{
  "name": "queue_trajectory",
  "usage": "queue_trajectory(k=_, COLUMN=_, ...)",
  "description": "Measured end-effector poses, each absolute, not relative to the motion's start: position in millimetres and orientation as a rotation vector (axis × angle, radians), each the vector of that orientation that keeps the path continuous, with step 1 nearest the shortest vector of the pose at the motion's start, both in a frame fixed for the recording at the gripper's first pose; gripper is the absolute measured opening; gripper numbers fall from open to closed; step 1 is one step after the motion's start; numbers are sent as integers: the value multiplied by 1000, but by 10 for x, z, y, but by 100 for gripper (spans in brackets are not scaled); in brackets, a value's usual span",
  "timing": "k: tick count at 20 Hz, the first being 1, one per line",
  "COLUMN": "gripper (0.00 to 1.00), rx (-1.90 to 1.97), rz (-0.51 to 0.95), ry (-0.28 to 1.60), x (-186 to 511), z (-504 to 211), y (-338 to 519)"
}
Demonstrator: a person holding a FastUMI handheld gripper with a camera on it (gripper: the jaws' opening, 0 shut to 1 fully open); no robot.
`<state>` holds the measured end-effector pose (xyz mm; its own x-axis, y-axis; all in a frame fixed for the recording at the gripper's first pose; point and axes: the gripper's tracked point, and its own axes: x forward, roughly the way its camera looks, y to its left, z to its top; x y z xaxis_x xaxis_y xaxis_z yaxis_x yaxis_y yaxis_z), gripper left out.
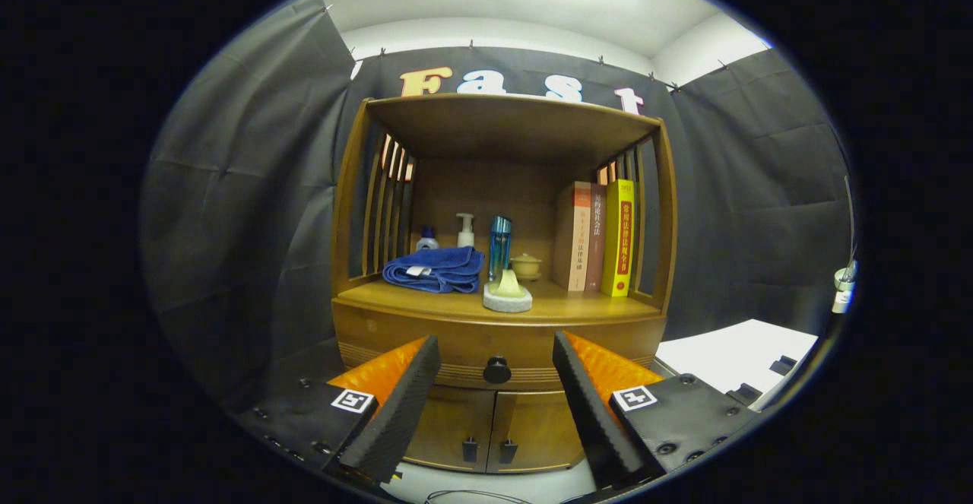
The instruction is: Pull open the drawer, take out the items inside it, and place them on the countertop above the cabinet.
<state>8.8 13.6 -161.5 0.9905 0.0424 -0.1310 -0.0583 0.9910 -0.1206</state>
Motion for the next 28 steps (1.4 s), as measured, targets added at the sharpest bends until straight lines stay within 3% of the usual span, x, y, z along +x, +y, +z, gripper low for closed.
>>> queue_trajectory(k=13, gripper=98, rx=-163, rz=129, ry=165, x=21, z=-1705, y=204)
queue_trajectory(k=28, gripper=98, rx=-275, rz=199, ry=85, x=-13, z=-1552, y=462)
